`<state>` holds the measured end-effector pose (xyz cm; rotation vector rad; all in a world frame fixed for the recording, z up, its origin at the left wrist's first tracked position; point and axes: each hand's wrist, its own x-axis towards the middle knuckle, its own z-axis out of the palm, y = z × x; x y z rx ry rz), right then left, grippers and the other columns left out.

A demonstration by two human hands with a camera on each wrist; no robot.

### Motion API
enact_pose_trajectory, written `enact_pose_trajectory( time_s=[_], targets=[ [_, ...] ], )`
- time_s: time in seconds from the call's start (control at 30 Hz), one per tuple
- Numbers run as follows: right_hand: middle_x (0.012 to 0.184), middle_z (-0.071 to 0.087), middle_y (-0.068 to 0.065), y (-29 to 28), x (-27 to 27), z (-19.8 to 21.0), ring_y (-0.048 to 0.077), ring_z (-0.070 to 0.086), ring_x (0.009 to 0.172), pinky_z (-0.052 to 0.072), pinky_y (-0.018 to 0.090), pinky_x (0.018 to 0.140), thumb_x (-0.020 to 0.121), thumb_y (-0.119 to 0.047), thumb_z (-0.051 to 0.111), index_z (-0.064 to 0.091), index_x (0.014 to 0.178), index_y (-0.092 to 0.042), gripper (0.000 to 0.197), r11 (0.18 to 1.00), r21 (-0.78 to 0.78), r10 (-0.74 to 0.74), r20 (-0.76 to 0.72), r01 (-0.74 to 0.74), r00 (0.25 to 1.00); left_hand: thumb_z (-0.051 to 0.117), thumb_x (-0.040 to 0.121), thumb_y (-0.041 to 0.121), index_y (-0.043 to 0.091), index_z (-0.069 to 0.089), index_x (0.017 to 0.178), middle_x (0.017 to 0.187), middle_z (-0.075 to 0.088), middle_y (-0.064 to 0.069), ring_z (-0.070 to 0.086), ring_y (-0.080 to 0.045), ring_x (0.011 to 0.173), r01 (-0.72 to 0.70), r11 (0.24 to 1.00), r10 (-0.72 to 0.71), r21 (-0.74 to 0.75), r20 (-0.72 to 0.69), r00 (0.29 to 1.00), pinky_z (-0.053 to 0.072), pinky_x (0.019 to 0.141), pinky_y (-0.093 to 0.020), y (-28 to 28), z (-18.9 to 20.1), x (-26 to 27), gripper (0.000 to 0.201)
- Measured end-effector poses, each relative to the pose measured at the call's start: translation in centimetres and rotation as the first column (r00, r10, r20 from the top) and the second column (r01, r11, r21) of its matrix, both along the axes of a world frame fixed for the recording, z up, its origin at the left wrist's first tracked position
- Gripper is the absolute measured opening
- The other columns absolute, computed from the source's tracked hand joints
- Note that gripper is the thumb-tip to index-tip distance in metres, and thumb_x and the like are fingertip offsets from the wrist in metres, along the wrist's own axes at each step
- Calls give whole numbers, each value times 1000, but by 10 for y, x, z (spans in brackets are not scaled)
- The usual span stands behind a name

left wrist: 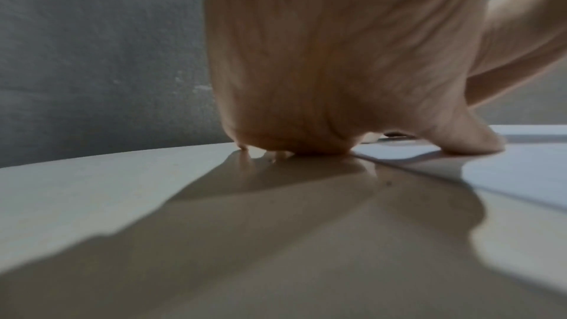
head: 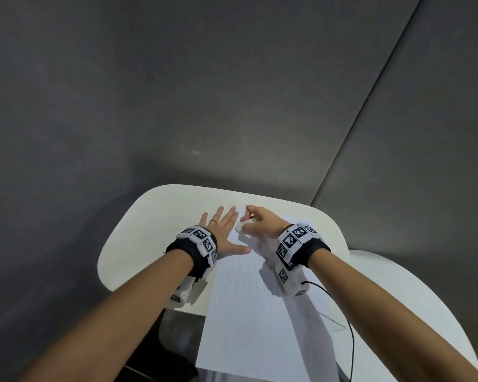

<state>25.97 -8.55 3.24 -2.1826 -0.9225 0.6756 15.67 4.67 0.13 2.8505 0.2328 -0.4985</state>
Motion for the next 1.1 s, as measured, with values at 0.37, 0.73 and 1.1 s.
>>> enact_pose_trajectory(
  time_s=[0.37, 0.73, 1.1],
  targets=[
    [86, 61, 15, 14, -1, 0, 18, 52, 68, 42, 23, 60, 82, -10, 62, 43, 73, -18, 22, 997, -35, -69, 107, 73, 992, 36, 74, 86, 17, -19, 151, 158, -27, 3, -23, -20, 145, 24, 997, -22, 69, -31, 999, -12, 114, -53, 3, -1, 4, 118],
    [84, 62, 6, 13, -1, 6, 20, 54, 76, 44, 27, 67, 82, -9, 61, 41, 65, -22, 30, 997, -77, 19, 83, -13, 996, 38, 75, 85, 18, -16, 152, 158, -25, 3, -22, -19, 146, 20, 997, -19, 70, -21, 1000, -13, 115, -52, 3, 1, 3, 116],
    [70, 62, 0, -2, -1, 3, 2, 53, 52, 43, 23, 60, 81, -8, 64, 50, 73, -16, 18, 996, -47, 75, -18, -76, 997, 36, 75, 86, 18, -15, 152, 158, -24, 4, -21, -18, 146, 25, 998, -26, 57, 8, 1000, -13, 115, -53, 3, 2, 2, 116]
  ],
)
